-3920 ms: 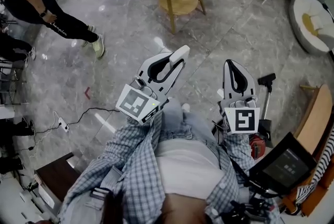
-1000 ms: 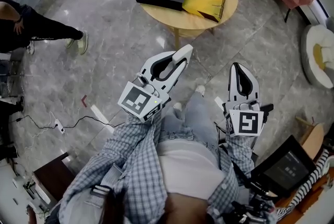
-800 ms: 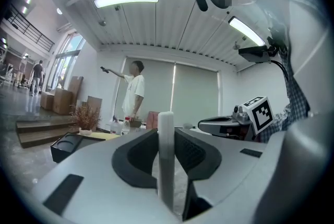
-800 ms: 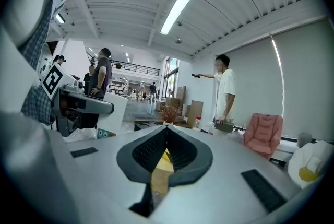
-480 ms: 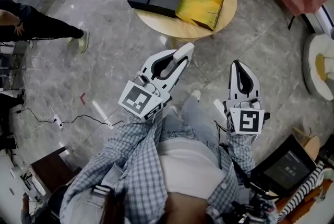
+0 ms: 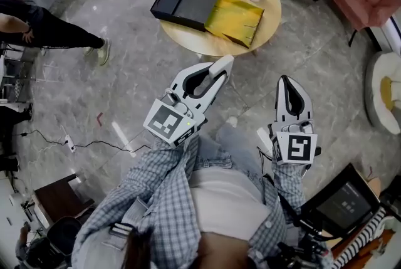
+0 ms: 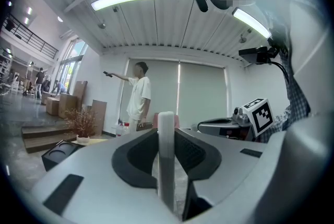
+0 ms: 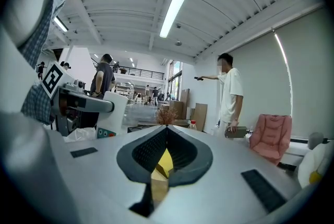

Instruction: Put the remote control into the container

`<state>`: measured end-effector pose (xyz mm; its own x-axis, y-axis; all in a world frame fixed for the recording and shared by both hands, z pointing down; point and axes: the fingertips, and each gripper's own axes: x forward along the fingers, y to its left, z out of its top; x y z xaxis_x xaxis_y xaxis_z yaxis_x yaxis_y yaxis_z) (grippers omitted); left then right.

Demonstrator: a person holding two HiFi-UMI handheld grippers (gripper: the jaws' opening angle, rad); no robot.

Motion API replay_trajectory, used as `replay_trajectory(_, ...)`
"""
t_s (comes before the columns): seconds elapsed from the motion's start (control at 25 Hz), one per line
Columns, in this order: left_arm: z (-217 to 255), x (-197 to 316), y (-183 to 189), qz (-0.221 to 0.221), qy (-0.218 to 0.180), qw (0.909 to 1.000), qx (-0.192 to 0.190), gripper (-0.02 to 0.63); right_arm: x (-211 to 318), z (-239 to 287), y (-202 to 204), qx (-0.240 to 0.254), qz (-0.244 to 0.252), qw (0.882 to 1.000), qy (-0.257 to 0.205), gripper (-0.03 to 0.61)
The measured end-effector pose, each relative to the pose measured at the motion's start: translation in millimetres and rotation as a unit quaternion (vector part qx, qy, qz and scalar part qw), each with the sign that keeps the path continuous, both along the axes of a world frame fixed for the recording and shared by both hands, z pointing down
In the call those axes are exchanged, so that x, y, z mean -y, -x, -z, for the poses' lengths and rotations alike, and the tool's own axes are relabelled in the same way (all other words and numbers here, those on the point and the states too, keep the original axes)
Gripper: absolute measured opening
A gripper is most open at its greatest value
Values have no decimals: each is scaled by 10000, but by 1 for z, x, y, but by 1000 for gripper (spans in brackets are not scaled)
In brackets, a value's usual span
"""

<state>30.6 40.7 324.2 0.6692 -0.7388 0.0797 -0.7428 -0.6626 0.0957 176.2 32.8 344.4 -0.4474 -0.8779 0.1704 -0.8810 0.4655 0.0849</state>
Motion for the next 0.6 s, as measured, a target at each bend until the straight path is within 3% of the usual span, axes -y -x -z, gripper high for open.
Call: replay_trajectory(0.6,7,11,-7,222,-76,9997,62,95,12,-4,-12,164,242,9994,-169,6)
